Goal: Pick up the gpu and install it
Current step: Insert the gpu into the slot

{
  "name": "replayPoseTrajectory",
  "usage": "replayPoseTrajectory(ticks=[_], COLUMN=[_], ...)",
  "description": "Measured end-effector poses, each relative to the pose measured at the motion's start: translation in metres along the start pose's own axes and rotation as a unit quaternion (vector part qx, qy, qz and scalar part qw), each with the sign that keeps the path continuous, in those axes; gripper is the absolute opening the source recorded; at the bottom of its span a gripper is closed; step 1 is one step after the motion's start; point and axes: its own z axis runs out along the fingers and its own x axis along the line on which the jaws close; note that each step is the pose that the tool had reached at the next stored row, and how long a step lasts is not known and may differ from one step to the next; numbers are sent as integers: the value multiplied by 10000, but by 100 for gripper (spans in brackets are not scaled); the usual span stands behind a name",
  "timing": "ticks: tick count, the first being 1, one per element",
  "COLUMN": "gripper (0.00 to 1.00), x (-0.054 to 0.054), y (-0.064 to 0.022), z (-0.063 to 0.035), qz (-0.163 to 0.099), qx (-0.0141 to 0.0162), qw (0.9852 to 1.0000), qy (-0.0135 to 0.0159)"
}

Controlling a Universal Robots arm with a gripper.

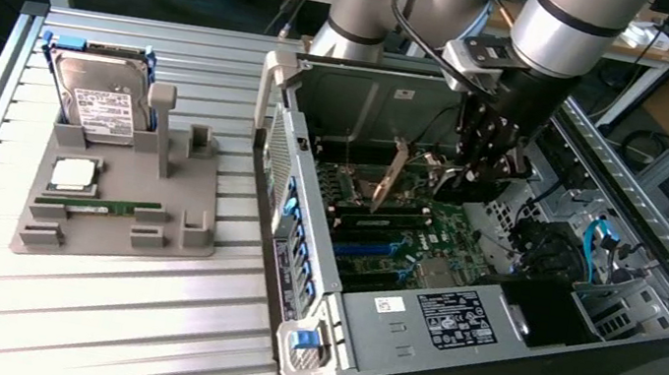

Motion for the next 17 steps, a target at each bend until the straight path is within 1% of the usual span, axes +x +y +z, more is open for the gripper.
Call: replayPoseTrajectory(ticks=[17], gripper=[27], x=[21], y=[31], z=[52], qz=[0], qx=[0], qw=[10000], qy=[0])
